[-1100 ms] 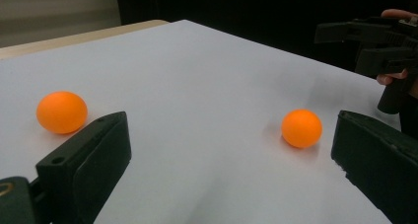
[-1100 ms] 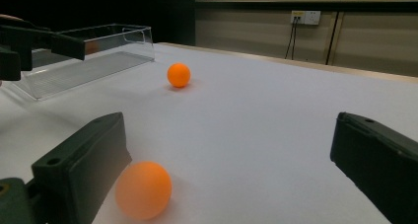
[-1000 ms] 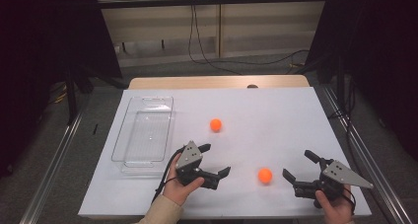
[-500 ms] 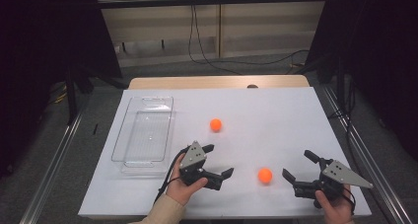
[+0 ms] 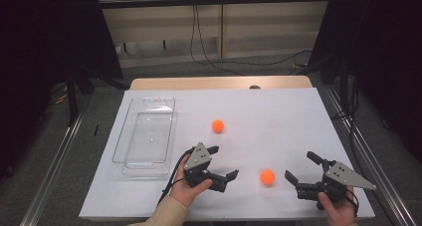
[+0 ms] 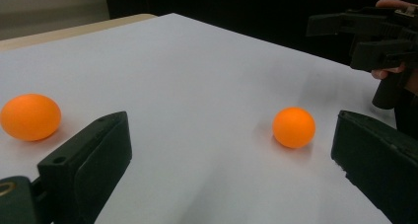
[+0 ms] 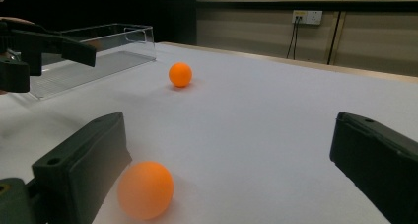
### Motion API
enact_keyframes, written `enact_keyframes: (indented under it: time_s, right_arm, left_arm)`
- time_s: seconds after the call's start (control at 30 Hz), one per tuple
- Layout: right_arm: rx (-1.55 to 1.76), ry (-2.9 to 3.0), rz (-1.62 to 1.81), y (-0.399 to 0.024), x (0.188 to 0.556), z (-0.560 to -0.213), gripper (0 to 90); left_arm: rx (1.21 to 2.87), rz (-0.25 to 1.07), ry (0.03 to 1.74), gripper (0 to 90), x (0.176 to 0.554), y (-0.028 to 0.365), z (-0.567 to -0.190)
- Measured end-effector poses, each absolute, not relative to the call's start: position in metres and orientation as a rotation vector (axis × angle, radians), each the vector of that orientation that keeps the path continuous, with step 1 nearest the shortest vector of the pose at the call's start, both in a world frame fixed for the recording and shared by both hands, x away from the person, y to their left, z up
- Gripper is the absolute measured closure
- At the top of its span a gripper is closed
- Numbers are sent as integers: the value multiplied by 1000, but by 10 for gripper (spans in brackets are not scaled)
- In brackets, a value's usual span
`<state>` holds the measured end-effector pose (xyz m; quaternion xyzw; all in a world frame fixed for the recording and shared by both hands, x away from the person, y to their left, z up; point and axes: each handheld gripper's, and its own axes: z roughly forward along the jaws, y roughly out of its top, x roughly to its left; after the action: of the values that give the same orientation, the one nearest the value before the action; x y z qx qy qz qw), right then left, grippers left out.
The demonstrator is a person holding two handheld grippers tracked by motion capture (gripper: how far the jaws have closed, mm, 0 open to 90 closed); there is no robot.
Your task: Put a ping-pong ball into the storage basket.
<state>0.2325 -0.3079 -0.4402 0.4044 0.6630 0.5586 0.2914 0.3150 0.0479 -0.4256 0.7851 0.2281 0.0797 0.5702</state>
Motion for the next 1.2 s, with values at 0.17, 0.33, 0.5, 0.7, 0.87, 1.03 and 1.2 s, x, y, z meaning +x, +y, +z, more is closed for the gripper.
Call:
enact_keyframes:
  time_s: [0.17, 0.33, 0.5, 0.7, 0.87, 1.03, 1.2]
  right_arm:
    - [1078, 1768, 1489, -308, 233, -440, 7]
    - [1077, 1769, 1490, -308, 233, -440, 7]
    - [1077, 1769, 1490, -308, 233, -440, 7]
    - [1076, 1768, 1491, -308, 232, -440, 7]
    - [1076, 1768, 1490, -308, 232, -440, 7]
    - [1078, 1767, 1491, -308, 232, -440, 7]
    - [1076, 1766, 1491, -308, 233, -440, 7]
  left_arm:
    - [1850, 183, 532, 19, 315, 44, -426]
    - [1852, 175, 526, 19, 316, 42, -427]
    - [1855, 170, 527, 19, 316, 39, -427]
    - [1863, 163, 518, 19, 316, 35, -428]
    - [1864, 159, 519, 19, 317, 33, -428]
    - [1874, 154, 511, 20, 317, 29, -428]
    - [1883, 151, 503, 20, 317, 26, -428]
